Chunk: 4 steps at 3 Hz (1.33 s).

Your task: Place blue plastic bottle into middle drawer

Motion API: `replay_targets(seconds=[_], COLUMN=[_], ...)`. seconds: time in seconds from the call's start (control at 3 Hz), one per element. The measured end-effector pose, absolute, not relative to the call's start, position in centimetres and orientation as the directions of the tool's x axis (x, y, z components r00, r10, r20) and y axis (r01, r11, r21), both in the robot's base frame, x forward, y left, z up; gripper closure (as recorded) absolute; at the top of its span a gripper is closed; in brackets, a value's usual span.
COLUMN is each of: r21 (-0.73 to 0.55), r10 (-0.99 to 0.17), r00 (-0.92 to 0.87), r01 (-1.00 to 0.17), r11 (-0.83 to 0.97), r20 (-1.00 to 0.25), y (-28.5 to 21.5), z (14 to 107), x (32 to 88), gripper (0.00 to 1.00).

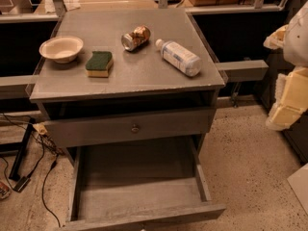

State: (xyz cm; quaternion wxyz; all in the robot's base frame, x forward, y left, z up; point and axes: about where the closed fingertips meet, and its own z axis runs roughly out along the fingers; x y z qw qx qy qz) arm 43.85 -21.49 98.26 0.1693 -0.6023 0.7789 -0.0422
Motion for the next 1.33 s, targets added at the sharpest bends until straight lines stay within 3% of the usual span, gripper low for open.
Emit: replay_targets(seconds=[0.67,1.33], r21=[-0.235,-0.195], r10=[-0.937,-0.854], r00=[-0.252,-0.458], r01=[-0.922,-0.84], r11=[0.308,0.506], r20=[-0.241,-0.246], y=[-20.8,-18.3], z=[97.8,96.5], x=[43.8,47.8], gripper=[0.0,0.0])
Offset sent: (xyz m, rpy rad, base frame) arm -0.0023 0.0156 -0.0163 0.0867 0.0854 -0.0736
